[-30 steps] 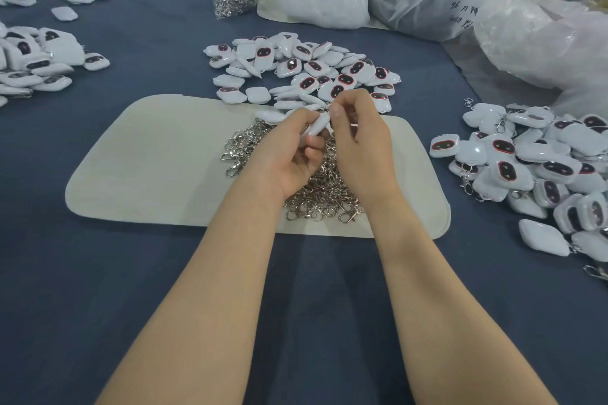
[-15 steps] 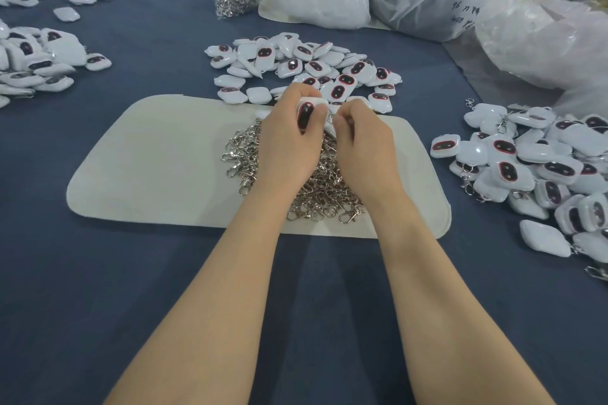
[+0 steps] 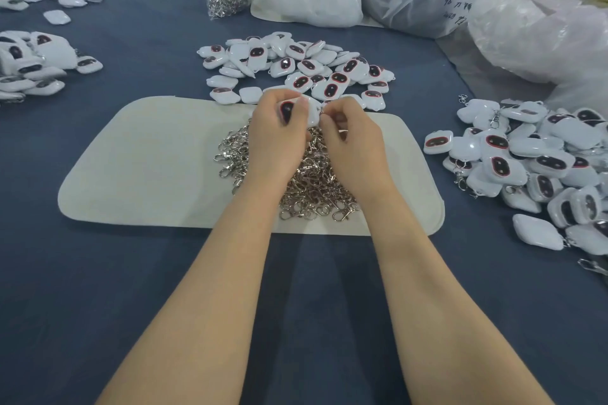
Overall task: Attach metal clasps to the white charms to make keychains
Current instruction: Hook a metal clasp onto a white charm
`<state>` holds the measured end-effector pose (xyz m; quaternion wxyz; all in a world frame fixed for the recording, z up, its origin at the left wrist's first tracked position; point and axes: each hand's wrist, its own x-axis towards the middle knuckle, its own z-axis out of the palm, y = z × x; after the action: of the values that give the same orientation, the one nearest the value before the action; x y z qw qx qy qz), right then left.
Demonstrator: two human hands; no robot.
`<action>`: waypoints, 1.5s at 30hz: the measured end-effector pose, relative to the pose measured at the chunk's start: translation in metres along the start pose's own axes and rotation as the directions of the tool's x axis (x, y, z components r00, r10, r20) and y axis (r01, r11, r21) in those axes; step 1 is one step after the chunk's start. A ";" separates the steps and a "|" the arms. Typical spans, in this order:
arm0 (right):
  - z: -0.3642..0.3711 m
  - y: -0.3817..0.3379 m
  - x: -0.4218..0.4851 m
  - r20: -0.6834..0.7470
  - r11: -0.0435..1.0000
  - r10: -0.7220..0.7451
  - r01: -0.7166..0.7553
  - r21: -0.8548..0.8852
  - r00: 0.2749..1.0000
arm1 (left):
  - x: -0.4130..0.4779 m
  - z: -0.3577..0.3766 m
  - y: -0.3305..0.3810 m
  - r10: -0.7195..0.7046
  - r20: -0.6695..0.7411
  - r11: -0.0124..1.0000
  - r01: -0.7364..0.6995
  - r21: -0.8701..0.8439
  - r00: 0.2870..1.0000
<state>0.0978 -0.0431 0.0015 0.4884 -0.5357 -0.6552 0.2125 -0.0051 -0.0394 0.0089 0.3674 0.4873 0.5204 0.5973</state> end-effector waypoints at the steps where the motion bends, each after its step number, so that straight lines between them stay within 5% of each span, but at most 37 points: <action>1: 0.001 -0.002 -0.001 0.003 0.999 0.001 -0.001 0.038 1.000 | 0.002 -0.002 0.001 -0.134 0.007 0.981 0.133 -0.139 0.991; 4: 0.002 -0.004 -0.001 0.009 0.996 -0.007 0.006 0.091 1.000 | 0.006 -0.007 0.005 -0.402 0.146 0.781 0.422 -0.460 0.904; 8: 0.001 -0.004 0.000 0.065 0.992 0.013 -0.021 0.125 0.998 | 0.005 -0.011 0.008 -0.482 0.296 0.568 0.551 -0.611 0.825; 19: 0.001 -0.007 -0.002 0.078 0.991 0.008 -0.018 0.133 0.997 | 0.005 -0.010 0.008 -0.473 0.217 0.650 0.504 -0.568 0.854; 37: 0.001 -0.015 -0.006 -0.058 0.989 -0.136 0.139 0.051 0.989 | 0.008 -0.013 0.005 -0.497 0.536 0.365 0.724 -0.585 0.683; 41: 0.002 -0.013 -0.005 -0.052 0.987 -0.162 0.161 -0.013 0.986 | 0.006 -0.010 0.005 -0.516 0.412 0.490 0.654 -0.576 0.751; 45: 0.004 -0.009 -0.003 0.010 0.989 -0.121 0.122 -0.087 0.993 | 0.004 -0.004 0.003 -0.351 0.018 0.900 0.343 -0.269 0.936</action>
<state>0.0899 -0.0484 0.0060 0.4752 -0.5152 -0.6963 0.1546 -0.0097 -0.0375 0.0122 0.5222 0.3236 0.5188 0.5945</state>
